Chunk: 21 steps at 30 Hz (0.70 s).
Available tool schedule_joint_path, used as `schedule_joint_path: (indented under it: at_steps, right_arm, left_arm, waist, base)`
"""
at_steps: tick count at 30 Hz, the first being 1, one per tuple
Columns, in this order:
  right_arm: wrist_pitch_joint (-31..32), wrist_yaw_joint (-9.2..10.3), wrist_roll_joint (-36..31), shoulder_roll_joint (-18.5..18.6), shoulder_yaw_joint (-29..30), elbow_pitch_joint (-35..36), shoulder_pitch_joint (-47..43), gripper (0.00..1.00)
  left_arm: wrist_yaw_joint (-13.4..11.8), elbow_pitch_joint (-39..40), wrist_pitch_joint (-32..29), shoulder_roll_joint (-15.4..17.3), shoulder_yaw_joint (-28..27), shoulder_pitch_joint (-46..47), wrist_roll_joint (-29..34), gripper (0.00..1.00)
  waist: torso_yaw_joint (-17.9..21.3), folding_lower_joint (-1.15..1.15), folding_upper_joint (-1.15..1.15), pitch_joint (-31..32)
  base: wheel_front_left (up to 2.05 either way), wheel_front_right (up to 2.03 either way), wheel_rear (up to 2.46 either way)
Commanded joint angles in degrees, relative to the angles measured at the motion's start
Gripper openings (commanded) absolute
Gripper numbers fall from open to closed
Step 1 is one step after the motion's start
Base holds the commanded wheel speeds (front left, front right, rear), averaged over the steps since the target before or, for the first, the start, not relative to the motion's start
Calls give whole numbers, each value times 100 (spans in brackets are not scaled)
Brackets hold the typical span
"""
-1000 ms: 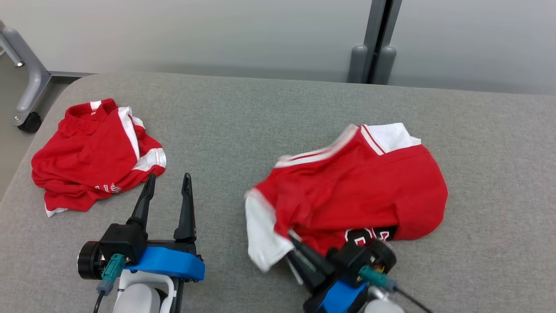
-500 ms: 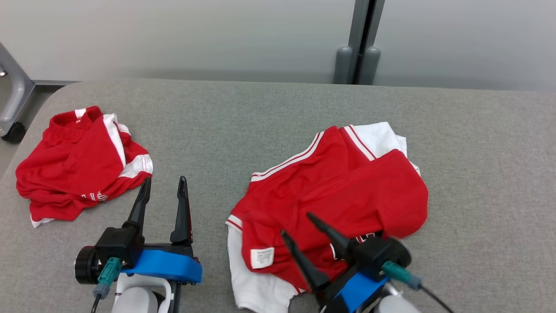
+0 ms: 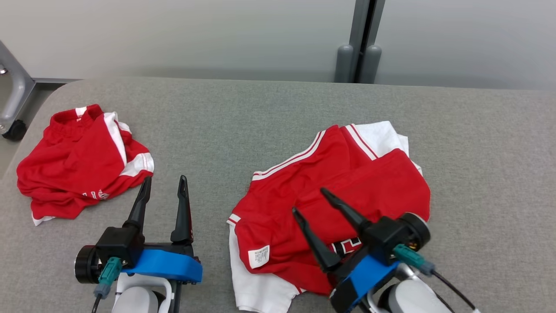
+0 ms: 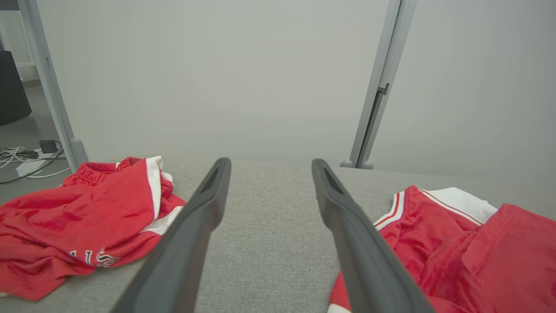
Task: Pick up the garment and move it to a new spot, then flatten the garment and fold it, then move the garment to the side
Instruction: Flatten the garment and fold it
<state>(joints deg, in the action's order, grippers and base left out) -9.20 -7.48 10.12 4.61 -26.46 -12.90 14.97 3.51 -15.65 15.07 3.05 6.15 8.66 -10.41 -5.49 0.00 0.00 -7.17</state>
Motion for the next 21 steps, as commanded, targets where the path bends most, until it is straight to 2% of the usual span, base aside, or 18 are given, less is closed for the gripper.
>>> schedule_joint_path:
  at_steps: [1,10,20,21]
  right_arm:
    - [145,-3,-24,55,-169,9,128,100]
    - [868,-3,-4,162,-1153,-673,667,100]
    - [1091,-3,-172,-18,-1760,-2381,1282,100]
    - [1095,-3,-137,-43,-1808,-2554,1323,92]
  left_arm:
    - [12,0,15,-8,-5,48,29,100]
    - [42,-19,16,-12,52,117,12,100]
    - [53,-80,15,-19,103,189,-32,100]
    - [52,-89,16,-18,105,190,-33,100]
  waist:
    - [-46,0,0,-14]
    - [-328,0,0,-108]
    - [-598,0,0,-181]
    - [-618,0,0,-178]
  base:
    - [0,0,0]
    - [0,0,0]
    - [0,0,0]
    - [0,0,0]
